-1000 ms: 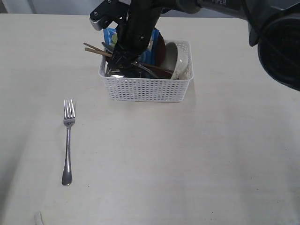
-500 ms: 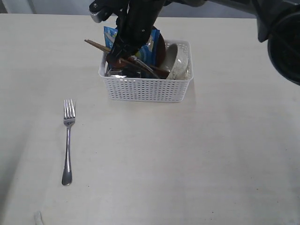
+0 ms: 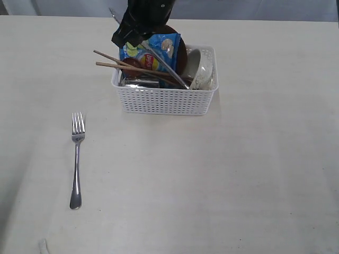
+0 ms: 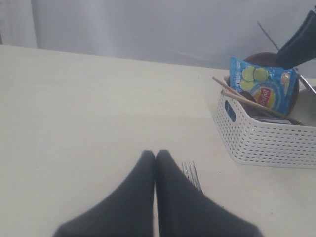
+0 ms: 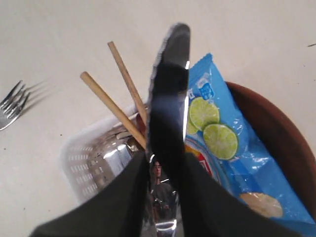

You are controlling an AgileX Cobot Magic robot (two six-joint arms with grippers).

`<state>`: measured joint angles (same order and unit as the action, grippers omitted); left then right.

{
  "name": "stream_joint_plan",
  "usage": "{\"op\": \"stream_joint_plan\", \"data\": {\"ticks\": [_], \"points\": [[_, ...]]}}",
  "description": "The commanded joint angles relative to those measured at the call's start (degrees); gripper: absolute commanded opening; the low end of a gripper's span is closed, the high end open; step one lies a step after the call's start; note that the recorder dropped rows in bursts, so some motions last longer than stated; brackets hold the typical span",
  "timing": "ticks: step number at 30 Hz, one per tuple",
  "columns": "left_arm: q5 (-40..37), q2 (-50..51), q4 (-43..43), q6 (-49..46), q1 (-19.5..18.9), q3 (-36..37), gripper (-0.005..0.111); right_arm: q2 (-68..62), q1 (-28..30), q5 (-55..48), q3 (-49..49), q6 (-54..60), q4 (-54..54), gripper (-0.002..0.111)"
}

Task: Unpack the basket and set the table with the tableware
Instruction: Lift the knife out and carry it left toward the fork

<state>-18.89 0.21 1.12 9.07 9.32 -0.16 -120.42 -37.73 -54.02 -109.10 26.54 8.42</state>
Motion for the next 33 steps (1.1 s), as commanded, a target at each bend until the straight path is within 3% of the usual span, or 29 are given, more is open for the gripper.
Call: {"op": "stream_joint_plan", "data": {"ticks": [1,10,22,33], "points": [[0.63,-0.21,0.05,-0.03,-0.06,0.16,0.0,3.69,-1.24,-0.88,-0.16,-1.38,0.94,0.0],[0.63,-0.21,0.05,-0.03,-0.06,0.16,0.0,8.08,-5.32,-3.18,-0.16,-4.66,10.53,0.0],[0.63,-0.21,0.05,-0.03,-0.06,0.16,0.0,3.85,-12.12,-4.64,-0.16,-18.25,19.14,0.0],[0.63,-0.21,0.05,-0.03,-0.06,0.16,0.0,-7.62,-18.27,5.37,-0.16,-31.72,23.63,0.0]]}}
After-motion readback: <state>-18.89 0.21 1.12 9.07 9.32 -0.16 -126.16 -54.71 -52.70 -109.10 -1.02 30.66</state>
